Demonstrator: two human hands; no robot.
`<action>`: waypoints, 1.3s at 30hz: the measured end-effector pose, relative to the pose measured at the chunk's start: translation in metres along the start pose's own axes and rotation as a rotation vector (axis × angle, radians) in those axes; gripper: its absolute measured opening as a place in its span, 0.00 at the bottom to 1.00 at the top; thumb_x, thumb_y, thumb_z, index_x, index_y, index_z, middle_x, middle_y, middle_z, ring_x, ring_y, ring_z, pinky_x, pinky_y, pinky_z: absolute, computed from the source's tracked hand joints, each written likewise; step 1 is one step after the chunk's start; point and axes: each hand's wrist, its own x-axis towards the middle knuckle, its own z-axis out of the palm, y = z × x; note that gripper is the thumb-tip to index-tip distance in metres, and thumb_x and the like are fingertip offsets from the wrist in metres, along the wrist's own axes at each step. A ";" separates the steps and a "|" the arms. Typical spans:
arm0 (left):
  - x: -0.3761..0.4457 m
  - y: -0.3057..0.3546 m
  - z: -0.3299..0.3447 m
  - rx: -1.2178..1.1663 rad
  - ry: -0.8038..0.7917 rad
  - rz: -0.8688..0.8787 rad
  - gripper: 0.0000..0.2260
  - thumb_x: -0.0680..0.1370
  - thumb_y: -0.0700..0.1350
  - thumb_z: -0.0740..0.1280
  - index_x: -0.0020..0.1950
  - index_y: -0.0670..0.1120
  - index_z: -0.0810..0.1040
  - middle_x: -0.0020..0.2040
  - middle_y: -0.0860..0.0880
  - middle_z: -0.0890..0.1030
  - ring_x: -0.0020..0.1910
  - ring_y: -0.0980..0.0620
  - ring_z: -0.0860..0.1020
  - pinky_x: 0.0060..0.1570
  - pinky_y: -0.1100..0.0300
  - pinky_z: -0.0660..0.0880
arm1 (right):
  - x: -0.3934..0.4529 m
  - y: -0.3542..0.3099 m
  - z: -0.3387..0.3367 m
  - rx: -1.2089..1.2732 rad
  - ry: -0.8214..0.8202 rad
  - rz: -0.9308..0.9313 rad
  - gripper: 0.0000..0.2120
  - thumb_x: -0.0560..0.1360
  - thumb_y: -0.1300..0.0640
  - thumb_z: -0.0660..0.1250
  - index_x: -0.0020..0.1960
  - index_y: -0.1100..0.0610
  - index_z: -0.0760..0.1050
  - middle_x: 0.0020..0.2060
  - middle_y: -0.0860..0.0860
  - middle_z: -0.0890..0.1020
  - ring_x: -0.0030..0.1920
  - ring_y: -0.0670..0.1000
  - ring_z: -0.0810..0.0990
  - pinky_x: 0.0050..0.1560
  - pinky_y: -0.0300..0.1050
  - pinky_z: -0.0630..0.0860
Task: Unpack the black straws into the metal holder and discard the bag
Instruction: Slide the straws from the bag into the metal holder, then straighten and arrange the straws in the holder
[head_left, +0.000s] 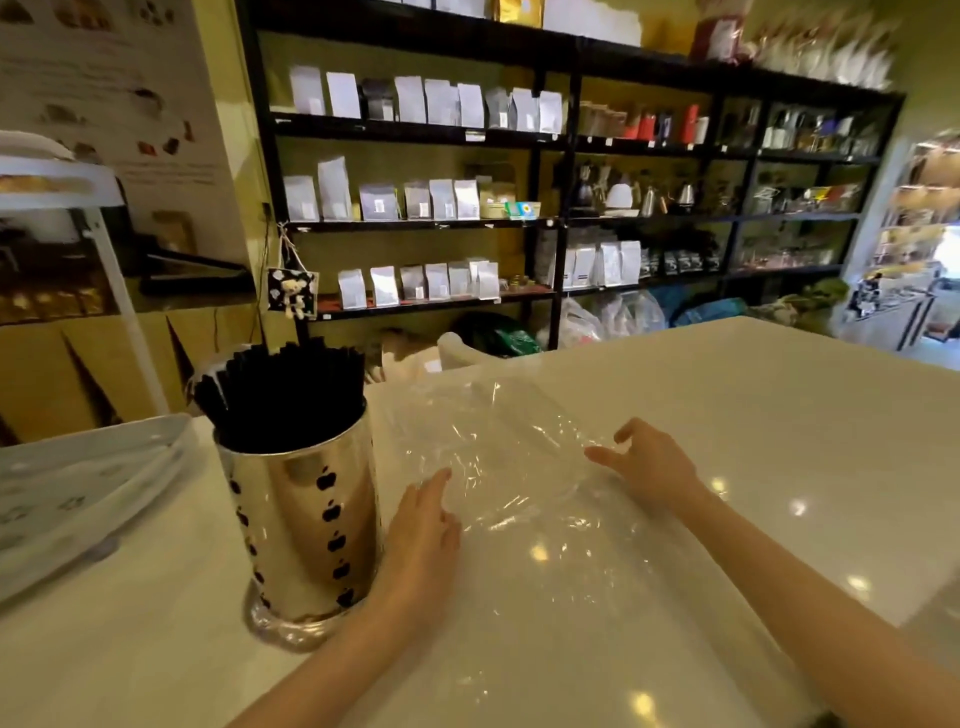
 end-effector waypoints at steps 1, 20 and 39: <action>0.000 -0.004 0.002 0.063 -0.017 0.003 0.23 0.77 0.38 0.58 0.70 0.51 0.58 0.70 0.47 0.61 0.64 0.51 0.67 0.60 0.64 0.64 | -0.004 0.002 0.007 -0.029 0.044 -0.009 0.26 0.70 0.40 0.66 0.58 0.58 0.68 0.47 0.53 0.78 0.45 0.54 0.75 0.42 0.46 0.68; 0.002 -0.017 0.012 0.577 -0.147 0.132 0.09 0.78 0.41 0.51 0.54 0.44 0.68 0.62 0.44 0.69 0.65 0.44 0.64 0.61 0.55 0.61 | -0.009 0.012 0.035 -0.237 0.132 -0.406 0.12 0.74 0.61 0.60 0.50 0.53 0.81 0.51 0.52 0.83 0.51 0.57 0.76 0.49 0.47 0.68; -0.035 0.083 -0.154 0.137 0.191 0.577 0.18 0.73 0.56 0.58 0.63 0.59 0.68 0.62 0.64 0.70 0.63 0.68 0.66 0.61 0.74 0.63 | -0.075 -0.219 -0.039 0.587 -0.349 -0.720 0.23 0.73 0.52 0.65 0.67 0.53 0.67 0.57 0.50 0.79 0.58 0.49 0.77 0.59 0.47 0.73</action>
